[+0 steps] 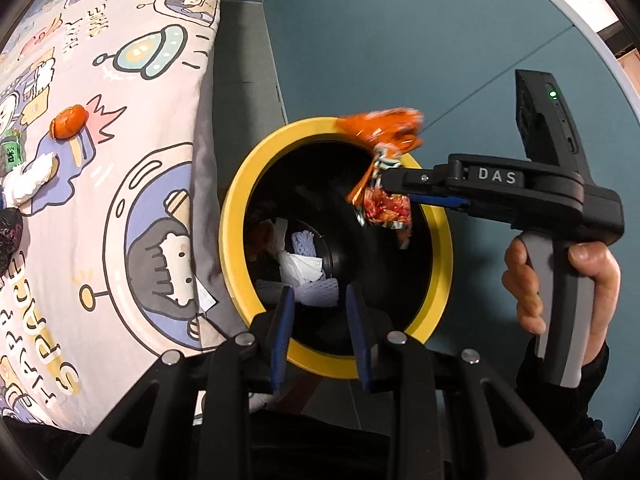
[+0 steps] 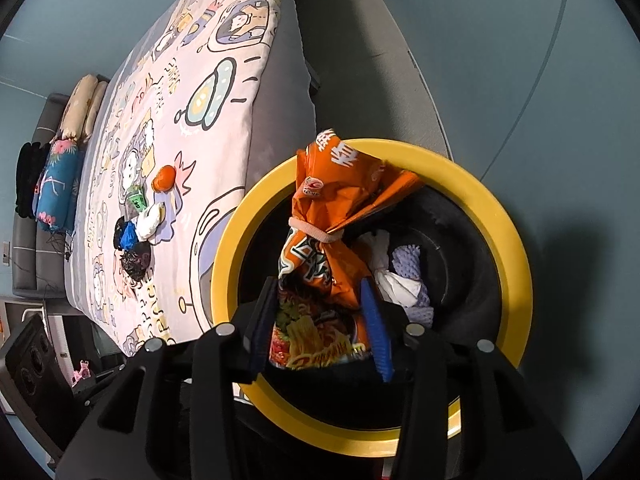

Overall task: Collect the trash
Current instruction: 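Open both grippers to drop peel and wrapper into the bin, withdraw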

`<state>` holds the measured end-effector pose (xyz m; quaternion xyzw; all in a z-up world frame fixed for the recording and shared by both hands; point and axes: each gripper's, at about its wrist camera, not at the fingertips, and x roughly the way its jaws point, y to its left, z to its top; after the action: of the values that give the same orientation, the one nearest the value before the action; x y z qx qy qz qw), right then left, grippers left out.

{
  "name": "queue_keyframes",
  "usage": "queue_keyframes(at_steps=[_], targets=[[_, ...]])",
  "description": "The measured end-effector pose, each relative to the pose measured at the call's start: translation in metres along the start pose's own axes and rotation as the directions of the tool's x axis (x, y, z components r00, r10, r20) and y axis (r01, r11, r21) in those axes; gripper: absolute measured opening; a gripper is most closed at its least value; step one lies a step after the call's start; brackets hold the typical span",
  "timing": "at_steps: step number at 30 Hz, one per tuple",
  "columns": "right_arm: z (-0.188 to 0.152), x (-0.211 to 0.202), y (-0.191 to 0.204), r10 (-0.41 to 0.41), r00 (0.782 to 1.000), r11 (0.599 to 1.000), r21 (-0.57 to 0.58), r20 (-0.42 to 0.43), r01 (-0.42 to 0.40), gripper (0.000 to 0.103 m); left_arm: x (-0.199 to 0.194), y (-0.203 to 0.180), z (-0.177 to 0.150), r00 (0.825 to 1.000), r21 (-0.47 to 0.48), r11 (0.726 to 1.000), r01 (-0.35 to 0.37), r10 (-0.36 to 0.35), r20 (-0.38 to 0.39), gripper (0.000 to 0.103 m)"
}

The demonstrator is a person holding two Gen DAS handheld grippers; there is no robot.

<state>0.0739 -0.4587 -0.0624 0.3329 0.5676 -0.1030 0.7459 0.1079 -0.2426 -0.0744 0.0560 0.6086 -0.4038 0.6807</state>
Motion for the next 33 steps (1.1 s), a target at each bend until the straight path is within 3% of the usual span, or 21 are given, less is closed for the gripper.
queue_keyframes(at_steps=[2, 11, 17, 25, 33], targets=[[0.001, 0.0, -0.002, -0.003, 1.0, 1.0, 0.009, 0.003, 0.003, 0.046, -0.006, 0.004, -0.001, 1.0, -0.007, 1.0, 0.002, -0.002, 0.011, 0.038], [0.004, -0.008, 0.007, -0.007, 0.999, 1.0, -0.002, 0.032, 0.007, 0.051, -0.035, 0.04, 0.004, 0.997, -0.081, 0.997, -0.018, 0.024, 0.073, 0.057], [0.008, -0.009, 0.039, 0.003, 0.999, 0.998, -0.067, 0.043, 0.0, 0.057, -0.053, 0.077, 0.005, 0.993, -0.159, 0.987, -0.03, 0.048, 0.109, 0.068], [0.015, 0.008, 0.1, 0.016, 1.0, 0.978, -0.208, 0.014, -0.013, 0.062, -0.071, 0.126, 0.001, 0.986, -0.263, 0.964, -0.052, 0.091, 0.138, 0.077], [0.023, 0.043, 0.166, 0.004, 0.999, 0.939, -0.342, -0.048, -0.021, 0.064, -0.08, 0.189, -0.007, 0.976, -0.385, 0.917, -0.109, 0.172, 0.133, 0.079]])
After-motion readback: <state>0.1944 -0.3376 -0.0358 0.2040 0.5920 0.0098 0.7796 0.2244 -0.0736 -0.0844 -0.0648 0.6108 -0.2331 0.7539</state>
